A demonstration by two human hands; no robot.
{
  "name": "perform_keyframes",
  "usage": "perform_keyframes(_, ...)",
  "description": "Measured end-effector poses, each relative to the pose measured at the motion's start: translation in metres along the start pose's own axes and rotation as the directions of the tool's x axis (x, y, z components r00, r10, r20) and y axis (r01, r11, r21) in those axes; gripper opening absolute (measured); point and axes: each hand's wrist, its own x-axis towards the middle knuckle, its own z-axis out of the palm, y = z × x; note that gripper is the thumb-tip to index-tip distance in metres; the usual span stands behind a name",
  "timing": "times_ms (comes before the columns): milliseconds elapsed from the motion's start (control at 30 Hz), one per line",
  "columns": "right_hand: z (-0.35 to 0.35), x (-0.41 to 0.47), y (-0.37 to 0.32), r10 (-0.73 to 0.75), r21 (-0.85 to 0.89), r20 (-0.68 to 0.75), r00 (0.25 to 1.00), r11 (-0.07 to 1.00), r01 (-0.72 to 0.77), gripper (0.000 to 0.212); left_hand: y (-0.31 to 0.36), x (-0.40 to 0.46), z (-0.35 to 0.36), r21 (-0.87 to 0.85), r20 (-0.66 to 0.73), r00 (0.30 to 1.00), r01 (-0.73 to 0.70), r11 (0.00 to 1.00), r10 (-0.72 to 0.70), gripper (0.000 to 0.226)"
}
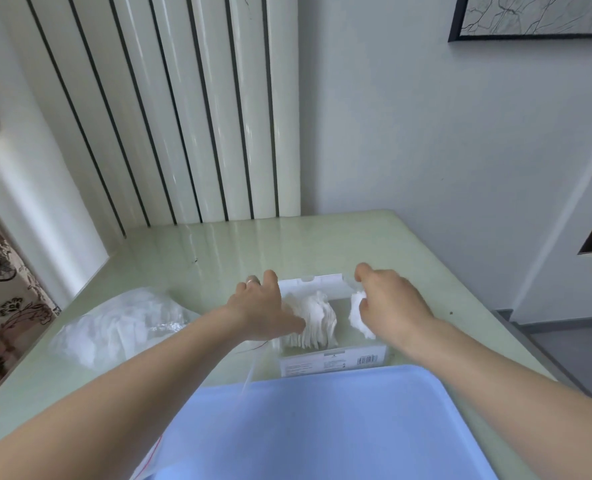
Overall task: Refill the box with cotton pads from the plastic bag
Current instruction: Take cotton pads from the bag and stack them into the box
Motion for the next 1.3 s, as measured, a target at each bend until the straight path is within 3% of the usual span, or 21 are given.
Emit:
perform_keyframes(100,0.023,0.004,-0.013,0.004,0.079,0.039,0.999,0.997,-0.007,0.035,0.001,0.005,0.008,0.093,0.064,0.998,-0.034,0.995,0.028,0.072)
perform_keyframes(233,0.04,0.013,-0.021,0.074,0.198,0.046,0.996,0.977,-0.082,0.028,-0.003,0.011,0.015,0.156,0.009,0.996,-0.088,0.984,0.088,0.05)
perform_keyframes(400,0.042,0.016,-0.024,0.116,0.303,-0.038,0.993,0.948,-0.099,0.022,0.009,0.015,0.016,0.464,-0.085,0.978,-0.129,0.876,0.19,0.076)
perform_keyframes(467,0.042,0.018,-0.022,0.127,0.287,-0.053,0.99,0.952,-0.107,0.023,0.016,0.018,0.02,0.456,-0.122,0.953,-0.194,0.869,0.277,0.083)
perform_keyframes(567,0.045,0.019,-0.021,0.151,0.319,0.007,0.989,0.936,-0.145,0.027,0.028,0.024,0.026,0.323,-0.138,0.942,-0.249,0.913,0.306,0.078)
perform_keyframes(733,0.047,0.023,-0.021,0.225,0.612,0.186,0.956,0.735,-0.292,0.038,0.031,0.034,0.032,0.379,-0.196,0.924,-0.237,0.895,0.328,0.066)
perform_keyframes(867,0.047,0.025,-0.027,0.257,0.686,0.28,0.925,0.62,-0.38,0.036,0.029,0.038,0.034,0.448,-0.207,0.911,-0.235,0.863,0.356,0.065)
perform_keyframes(1000,0.039,0.024,-0.03,0.213,0.59,0.271,0.939,0.734,-0.336,0.033,0.029,0.039,0.032,0.429,-0.142,0.924,-0.266,0.863,0.356,0.076)
perform_keyframes(1100,0.033,0.02,-0.028,0.187,0.509,0.223,0.957,0.815,-0.278,0.042,0.019,0.029,0.015,0.23,-0.063,0.942,-0.309,0.923,0.33,0.103)
perform_keyframes(1200,0.024,0.012,-0.03,0.171,0.421,0.186,0.968,0.876,-0.236,0.036,-0.004,0.007,-0.019,0.14,-0.081,0.956,-0.27,0.953,0.283,0.111)
perform_keyframes(1300,0.012,-0.001,-0.042,0.147,0.346,-0.021,0.989,0.929,-0.131,0.032,-0.043,-0.012,-0.05,-0.038,-0.122,0.979,-0.167,0.985,0.162,0.102)
